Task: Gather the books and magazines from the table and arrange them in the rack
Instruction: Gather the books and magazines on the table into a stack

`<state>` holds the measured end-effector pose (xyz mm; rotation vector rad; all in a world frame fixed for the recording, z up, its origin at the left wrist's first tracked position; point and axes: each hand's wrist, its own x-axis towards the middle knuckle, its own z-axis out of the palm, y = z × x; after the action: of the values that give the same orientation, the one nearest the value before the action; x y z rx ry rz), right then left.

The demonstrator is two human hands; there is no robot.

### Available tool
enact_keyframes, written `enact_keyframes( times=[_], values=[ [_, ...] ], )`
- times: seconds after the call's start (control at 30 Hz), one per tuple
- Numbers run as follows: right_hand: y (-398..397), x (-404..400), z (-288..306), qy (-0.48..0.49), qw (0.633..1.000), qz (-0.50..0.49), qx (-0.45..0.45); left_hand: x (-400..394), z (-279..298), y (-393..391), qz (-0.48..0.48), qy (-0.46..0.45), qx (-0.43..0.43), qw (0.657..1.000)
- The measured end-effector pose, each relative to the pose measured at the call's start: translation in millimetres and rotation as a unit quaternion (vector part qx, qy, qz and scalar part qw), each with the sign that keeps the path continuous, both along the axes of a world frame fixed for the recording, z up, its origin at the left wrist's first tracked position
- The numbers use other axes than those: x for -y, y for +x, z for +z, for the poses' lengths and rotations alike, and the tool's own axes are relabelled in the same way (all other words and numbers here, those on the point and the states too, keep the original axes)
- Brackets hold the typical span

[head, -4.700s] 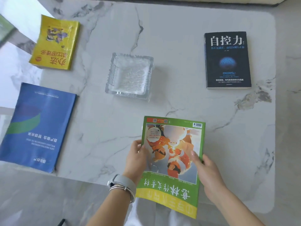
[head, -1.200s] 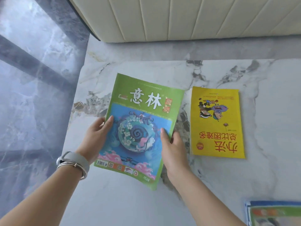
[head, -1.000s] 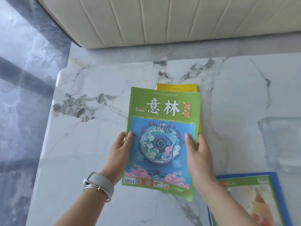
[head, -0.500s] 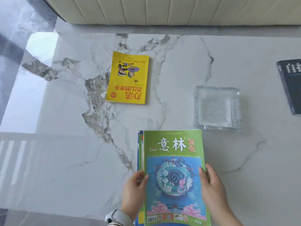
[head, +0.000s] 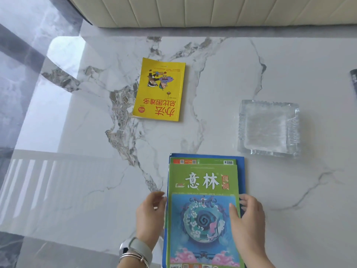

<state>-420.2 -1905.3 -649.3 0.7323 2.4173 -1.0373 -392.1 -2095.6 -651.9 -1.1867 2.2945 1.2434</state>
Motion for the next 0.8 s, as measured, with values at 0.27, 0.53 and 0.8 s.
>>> enact_keyframes(
  times=[0.27,0.53,0.8],
  values=[
    [-142.6,106.8,10.3,-0.199,0.98,0.0,-0.024,70.8,10.8,-154.0,0.041,-0.008,-0.134,0.99],
    [-221.5,161.4,-24.8,-0.243,0.964,-0.089,0.062,120.9,-29.2,-245.4,0.08,0.094,-0.032,0.992],
    [-226.4,166.4,-39.5,-0.317,0.937,-0.132,0.068,116.7,-43.5,-253.5,0.094,0.112,0.002,0.989]
  ],
)
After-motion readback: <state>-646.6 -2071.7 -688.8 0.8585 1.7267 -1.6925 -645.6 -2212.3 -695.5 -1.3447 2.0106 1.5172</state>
